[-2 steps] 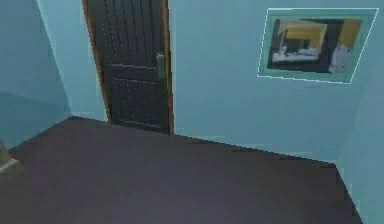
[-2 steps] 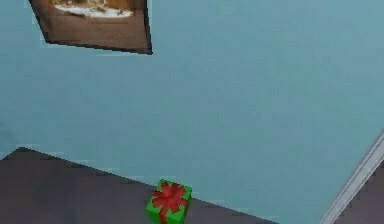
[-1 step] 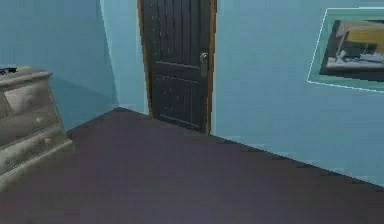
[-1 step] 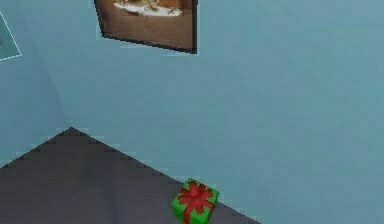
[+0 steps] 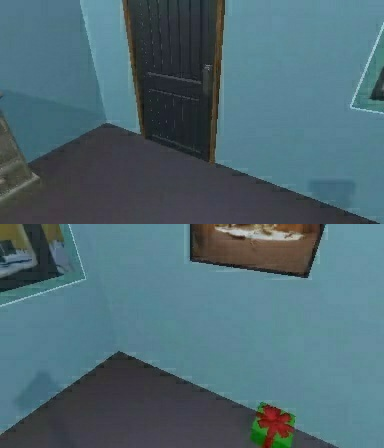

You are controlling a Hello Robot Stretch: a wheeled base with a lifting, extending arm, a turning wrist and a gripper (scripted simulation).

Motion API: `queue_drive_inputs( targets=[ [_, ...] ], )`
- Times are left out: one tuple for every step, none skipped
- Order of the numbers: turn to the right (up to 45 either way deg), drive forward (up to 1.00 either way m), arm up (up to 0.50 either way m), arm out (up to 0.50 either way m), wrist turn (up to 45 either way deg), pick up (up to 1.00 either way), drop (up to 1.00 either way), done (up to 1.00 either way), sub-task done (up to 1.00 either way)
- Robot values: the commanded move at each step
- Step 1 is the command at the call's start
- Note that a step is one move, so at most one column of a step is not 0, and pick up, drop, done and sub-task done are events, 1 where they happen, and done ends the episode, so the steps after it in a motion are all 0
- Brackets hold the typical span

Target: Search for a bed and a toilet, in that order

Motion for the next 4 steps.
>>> queue_drive_inputs(
  targets=[
    [-45.0, 0.00, 0.00, 0.00, 0.0, 0.00, 0.00, 0.00, 0.00],
    [-21.0, 0.00, 0.00, 0.00, 0.0, 0.00, 0.00, 0.00, 0.00],
    [0.0, 1.00, 0.00, 0.00, 0.0, 0.00, 0.00, 0.00, 0.00],
    [0.0, 0.20, 0.00, 0.00, 0.0, 0.00, 0.00, 0.00, 0.00]
  ],
)
